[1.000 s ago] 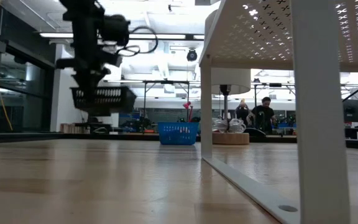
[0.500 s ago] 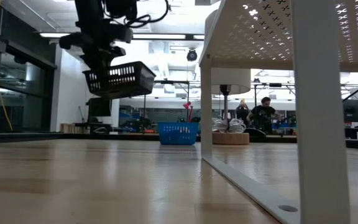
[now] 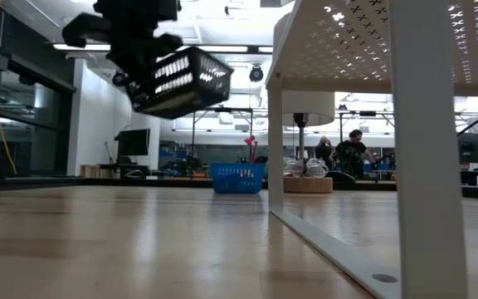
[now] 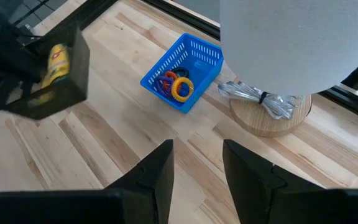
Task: Pick & Place Office Desk Supplies
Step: Put the black bin with the crayon boxes on the shelf
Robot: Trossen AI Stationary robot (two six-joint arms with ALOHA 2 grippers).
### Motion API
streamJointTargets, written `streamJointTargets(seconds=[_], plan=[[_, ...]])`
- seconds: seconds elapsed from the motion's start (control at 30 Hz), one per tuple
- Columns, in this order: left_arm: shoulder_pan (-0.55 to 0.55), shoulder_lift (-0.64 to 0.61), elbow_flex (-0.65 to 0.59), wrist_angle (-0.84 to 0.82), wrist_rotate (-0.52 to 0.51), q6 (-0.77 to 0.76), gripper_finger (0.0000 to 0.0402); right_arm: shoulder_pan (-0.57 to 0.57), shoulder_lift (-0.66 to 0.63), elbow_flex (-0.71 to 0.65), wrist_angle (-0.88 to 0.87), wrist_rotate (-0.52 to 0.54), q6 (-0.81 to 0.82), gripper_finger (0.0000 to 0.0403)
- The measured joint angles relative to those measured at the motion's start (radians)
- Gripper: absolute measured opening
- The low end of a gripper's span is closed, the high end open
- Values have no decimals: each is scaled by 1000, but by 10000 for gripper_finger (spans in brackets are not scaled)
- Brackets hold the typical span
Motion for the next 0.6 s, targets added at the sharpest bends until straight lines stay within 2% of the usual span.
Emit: streamJointTargets(seconds=[0.3, 0.47, 0.6], plan=[[-80, 25, 13, 124, -27, 61, 0, 0, 0, 0, 0, 0, 0, 126], [-84, 106, 108, 93, -28, 70, 0, 0, 0, 0, 0, 0, 0, 126], [-84, 185, 230, -13, -34, 99, 0, 0, 0, 0, 1, 0, 0, 126]])
